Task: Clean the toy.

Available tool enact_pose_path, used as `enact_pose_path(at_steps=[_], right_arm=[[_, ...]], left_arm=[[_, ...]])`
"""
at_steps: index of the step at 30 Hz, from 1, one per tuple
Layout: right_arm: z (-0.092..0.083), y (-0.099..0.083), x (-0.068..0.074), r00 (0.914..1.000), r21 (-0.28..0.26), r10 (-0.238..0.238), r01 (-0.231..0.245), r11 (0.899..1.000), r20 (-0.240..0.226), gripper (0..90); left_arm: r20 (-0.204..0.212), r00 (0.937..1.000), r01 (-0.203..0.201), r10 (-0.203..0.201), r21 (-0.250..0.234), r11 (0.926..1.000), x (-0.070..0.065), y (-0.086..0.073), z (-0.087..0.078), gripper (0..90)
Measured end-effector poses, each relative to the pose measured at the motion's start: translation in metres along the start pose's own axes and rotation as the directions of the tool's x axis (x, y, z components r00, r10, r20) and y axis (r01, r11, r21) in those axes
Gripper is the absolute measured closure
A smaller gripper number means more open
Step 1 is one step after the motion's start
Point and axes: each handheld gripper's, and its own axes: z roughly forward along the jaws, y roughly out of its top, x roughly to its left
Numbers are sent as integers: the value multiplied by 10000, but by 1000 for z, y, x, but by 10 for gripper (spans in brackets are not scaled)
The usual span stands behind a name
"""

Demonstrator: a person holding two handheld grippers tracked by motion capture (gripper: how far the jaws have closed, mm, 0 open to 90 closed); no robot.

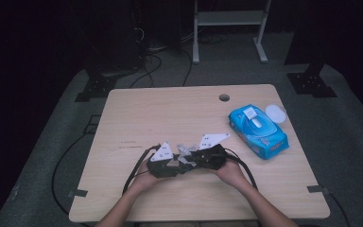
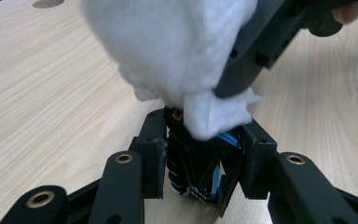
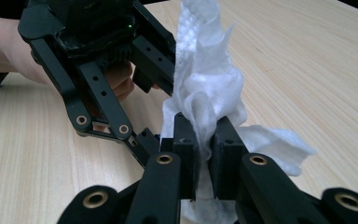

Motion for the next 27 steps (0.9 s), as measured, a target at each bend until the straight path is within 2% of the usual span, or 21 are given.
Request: enact_pose_path(at_steps=[5, 9, 11, 13, 17, 20, 23, 25, 27], right_arm=[[-14, -8, -9, 9981, 57, 207, -211, 9998, 582, 819], [-8, -7, -4, 9985, -63, 378, -376, 9993, 386, 818], [0, -3, 4, 9997, -117, 201, -200, 9997, 154, 818], [3, 1, 9, 9995, 58, -265, 264, 9996, 150, 817], [-6, -2, 3, 9985, 225, -350, 341, 9992, 418, 817], [-21, -10, -8, 9958, 368, -159, 127, 9992, 903, 818], [-30, -17, -15, 9950, 194, 240, -260, 9995, 973, 818], [-27, -16, -12, 9947, 152, 253, -269, 9995, 994, 818], [-19, -12, -7, 9968, 116, 177, -186, 9998, 779, 818]], left_arm=[[11, 10000, 22, -22, -53, 10000, 0, 0, 0, 594], [-12, 10000, -51, 51, -37, 10000, 0, 0, 0, 593], [-45, 10000, -34, 34, -26, 10000, 0, 0, 0, 593], [-97, 9999, -39, 39, 34, 10000, -1, 1, 0, 593], [-39, 10000, -43, 43, -7, 10000, 0, 0, 0, 594], [0, 10000, -6, 6, -22, 10000, 0, 0, 0, 594], [-17, 10000, -10, 10, -15, 10000, 0, 0, 0, 594], [-5, 10000, 7, -7, -37, 10000, 0, 0, 0, 594], [-24, 10000, -17, 17, -18, 10000, 0, 0, 0, 593]])
